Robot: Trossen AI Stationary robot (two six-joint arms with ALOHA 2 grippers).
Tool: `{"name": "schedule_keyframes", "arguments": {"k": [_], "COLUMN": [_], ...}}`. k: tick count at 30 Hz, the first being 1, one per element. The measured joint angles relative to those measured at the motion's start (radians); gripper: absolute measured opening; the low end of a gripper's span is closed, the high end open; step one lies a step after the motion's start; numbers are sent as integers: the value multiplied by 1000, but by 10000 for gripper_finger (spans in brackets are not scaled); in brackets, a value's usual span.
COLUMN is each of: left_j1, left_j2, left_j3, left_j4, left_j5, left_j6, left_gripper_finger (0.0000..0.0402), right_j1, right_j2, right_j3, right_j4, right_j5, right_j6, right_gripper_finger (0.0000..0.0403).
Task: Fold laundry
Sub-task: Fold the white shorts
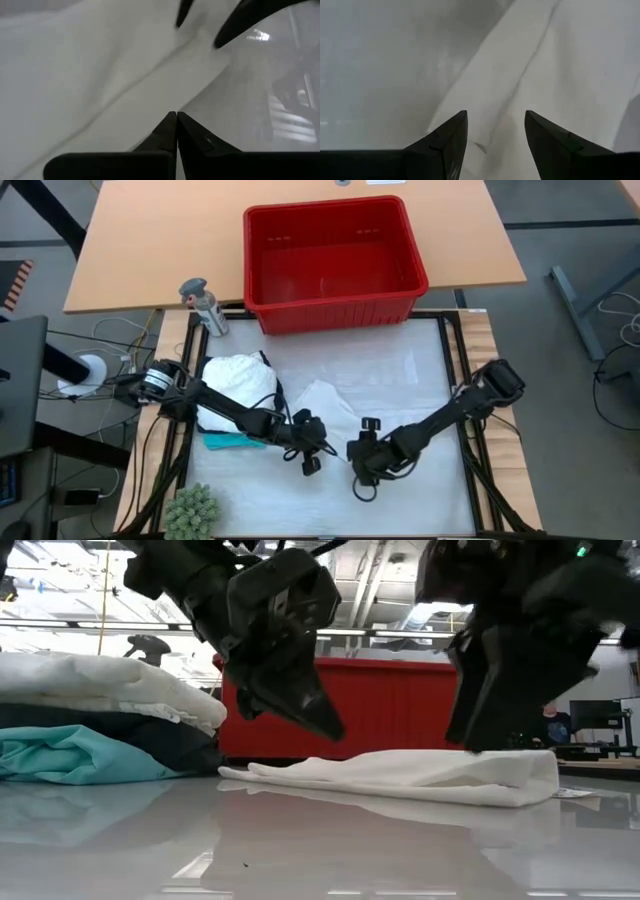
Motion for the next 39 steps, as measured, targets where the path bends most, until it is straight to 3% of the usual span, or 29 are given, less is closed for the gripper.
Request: {"name": "schedule_keyframes", "arguments": {"k": [10,15,28,31,39], "left_j1": [6,7,7,7,7], "left_j2": [-1,0,0,0,0], "left_j3": [-73,-73,-73,-73,-73], "left_j4": [138,144,139,139,140], "left_j5": [-52,-51,-52,-59,-78], "left_j6": [-4,6,14,14,13], "left_gripper_finger": [0,0,0,0,0], "right_j1": [-34,-33,-48,-48,-53], "right_j2": [-1,-1,-1,-1,-1], "right_j3": [0,-7,-79,-79,-79], "right_j4": [-12,-4,14,17,5], "right_j5": [-18,-18,-21,-21,-21], "right_j6": [0,0,53,53,34], "right_gripper_finger": [198,178,172,148,40]}}
